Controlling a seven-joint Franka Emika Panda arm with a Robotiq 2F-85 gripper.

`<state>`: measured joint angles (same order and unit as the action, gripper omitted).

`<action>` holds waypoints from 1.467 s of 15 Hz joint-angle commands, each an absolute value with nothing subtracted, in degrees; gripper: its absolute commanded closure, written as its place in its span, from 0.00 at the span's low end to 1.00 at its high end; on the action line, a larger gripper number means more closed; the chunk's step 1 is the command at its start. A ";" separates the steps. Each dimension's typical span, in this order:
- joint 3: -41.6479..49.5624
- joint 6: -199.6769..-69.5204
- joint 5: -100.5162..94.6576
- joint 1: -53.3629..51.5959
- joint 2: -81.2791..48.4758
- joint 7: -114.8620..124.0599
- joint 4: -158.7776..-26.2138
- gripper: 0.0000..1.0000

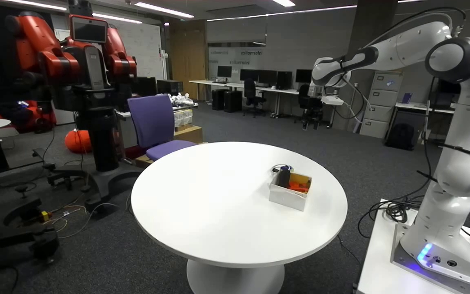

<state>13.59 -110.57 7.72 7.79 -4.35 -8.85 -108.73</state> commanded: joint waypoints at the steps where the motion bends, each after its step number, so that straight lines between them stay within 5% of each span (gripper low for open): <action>1: 12.26 -110.39 7.59 9.29 -5.45 -8.30 -107.65 0.00; 9: 11.27 -112.95 6.96 8.61 -5.15 -3.56 -108.62 0.00; 22: 10.83 -112.97 7.82 10.18 -27.72 13.61 -92.38 0.00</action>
<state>10.56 -114.10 7.28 8.71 -22.08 10.37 -98.84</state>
